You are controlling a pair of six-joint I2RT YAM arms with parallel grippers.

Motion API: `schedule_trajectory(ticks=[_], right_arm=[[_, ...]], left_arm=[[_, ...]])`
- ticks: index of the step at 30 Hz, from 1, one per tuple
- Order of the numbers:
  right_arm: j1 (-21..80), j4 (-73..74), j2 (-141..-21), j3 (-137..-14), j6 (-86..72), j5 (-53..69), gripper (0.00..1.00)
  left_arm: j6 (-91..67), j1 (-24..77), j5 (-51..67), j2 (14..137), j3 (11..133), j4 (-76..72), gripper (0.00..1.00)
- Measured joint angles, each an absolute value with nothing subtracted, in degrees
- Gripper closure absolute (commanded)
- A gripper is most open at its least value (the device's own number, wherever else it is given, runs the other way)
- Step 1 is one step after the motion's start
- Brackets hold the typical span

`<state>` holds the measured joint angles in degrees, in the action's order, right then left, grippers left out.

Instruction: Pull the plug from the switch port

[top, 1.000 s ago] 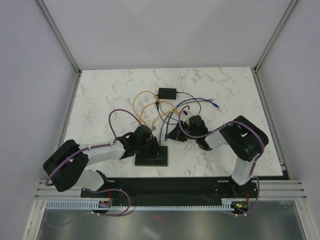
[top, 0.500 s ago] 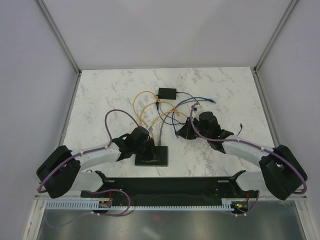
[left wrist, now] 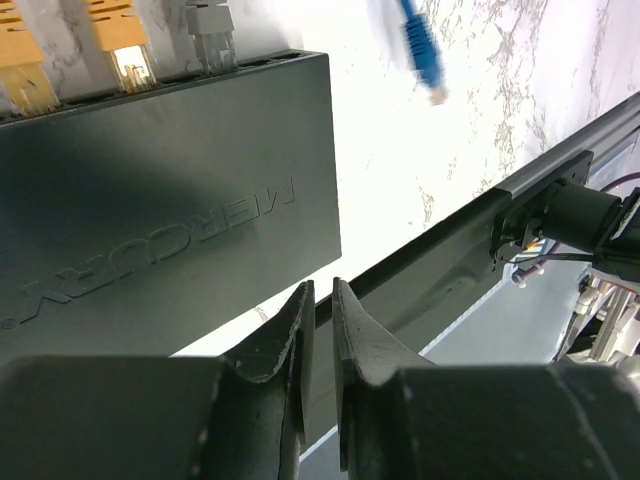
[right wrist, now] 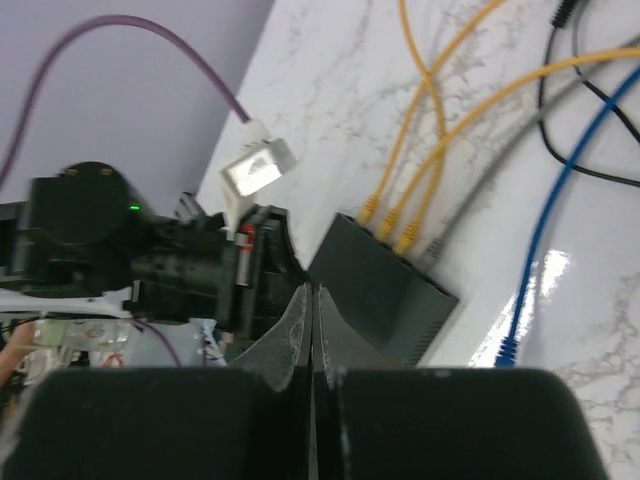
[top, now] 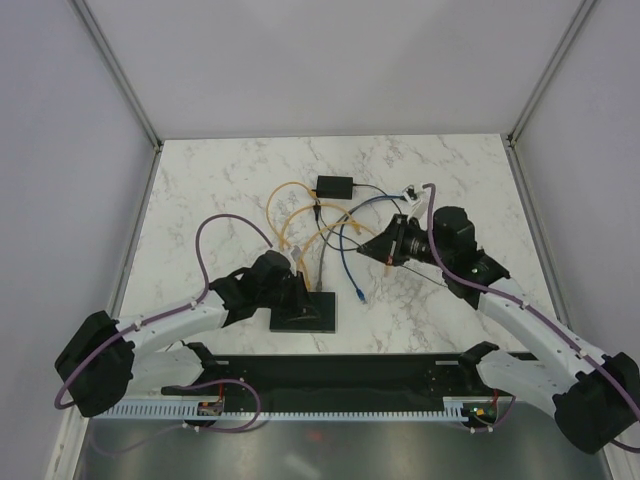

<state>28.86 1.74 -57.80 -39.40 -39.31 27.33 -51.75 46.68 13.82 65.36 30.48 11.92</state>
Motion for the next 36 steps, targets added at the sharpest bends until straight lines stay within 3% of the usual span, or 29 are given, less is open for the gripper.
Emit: schedule_trajectory(ticks=[7, 13, 15, 18, 22, 29, 36], right_arm=[[28.86, 1.58, -56.53, -47.64, -42.54, 29.89, 1.00], [29.04, 5.91, -61.43, -48.51, -36.49, 27.77, 0.71], [29.26, 8.82, -65.10, -48.38, -33.91, 26.20, 0.66], [29.87, 13.32, -69.76, -47.24, -30.09, 22.61, 0.48], [30.83, 16.86, -72.90, -45.41, -27.03, 19.53, 0.41], [36.93, 18.59, -79.81, -45.01, -25.02, 12.60, 0.41], [41.91, 18.85, -87.74, -45.04, -23.86, 4.58, 0.60]], left_arm=[[-51.29, 46.68, 13.58, 64.47, 30.59, 12.69, 0.79], [-51.09, 46.68, 13.56, 62.67, 30.59, 13.58, 0.76], [-50.87, 46.68, 13.41, 62.28, 30.68, 13.87, 0.76], [-50.46, 46.68, 12.91, 62.30, 31.42, 14.85, 0.75], [-50.06, 46.68, 12.19, 62.74, 32.53, 15.18, 0.75], [-49.98, 46.68, 11.92, 62.85, 32.69, 16.25, 0.75], [-49.98, 46.68, 11.92, 62.83, 32.69, 16.75, 0.75]])
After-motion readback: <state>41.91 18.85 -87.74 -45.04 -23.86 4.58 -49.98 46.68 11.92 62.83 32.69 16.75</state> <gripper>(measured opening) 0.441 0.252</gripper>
